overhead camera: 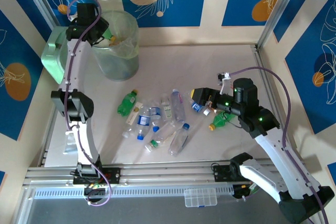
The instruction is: Put the plastic bottles in the bin
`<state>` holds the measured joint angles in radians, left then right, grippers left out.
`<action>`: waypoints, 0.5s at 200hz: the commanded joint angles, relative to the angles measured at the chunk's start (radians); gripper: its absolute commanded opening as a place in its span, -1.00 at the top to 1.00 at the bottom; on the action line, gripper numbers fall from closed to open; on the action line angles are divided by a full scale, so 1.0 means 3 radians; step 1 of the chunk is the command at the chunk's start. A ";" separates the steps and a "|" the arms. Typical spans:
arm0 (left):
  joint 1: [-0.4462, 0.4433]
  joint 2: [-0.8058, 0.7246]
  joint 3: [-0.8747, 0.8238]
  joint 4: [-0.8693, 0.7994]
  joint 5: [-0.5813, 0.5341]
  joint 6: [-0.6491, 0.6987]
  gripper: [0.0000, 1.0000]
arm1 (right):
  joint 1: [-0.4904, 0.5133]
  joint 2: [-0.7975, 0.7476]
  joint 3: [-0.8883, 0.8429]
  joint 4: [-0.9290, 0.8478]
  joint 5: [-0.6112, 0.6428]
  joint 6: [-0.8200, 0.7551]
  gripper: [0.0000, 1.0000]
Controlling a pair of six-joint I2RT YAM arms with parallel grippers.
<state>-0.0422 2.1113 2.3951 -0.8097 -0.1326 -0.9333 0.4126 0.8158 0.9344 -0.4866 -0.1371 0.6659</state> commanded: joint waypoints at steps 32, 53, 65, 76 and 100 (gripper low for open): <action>0.0123 0.0264 0.0137 0.0099 0.0560 -0.0844 0.57 | 0.0016 0.0021 -0.0085 0.0066 0.0014 0.0070 -0.92; 0.0130 0.0381 0.0249 0.0138 0.0649 -0.0921 0.24 | 0.0021 0.0025 -0.0133 0.0112 -0.0020 0.0125 -0.91; 0.0130 0.0429 0.0293 0.0151 0.0688 -0.0934 0.17 | 0.0026 0.0021 -0.0153 0.0114 -0.0024 0.0138 -0.91; 0.0130 0.0449 0.0294 0.0158 0.0703 -0.0944 0.11 | 0.0027 0.0011 -0.0162 0.0110 -0.0017 0.0139 -0.91; 0.0129 0.0473 0.0293 0.0150 0.0718 -0.0934 -0.17 | 0.0031 -0.0015 -0.0155 0.0088 -0.0006 0.0128 -0.91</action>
<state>-0.0105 2.2391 2.4378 -0.7868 0.0490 -1.1820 0.4133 0.8230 0.8951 -0.4717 -0.1345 0.6975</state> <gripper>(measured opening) 0.545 0.956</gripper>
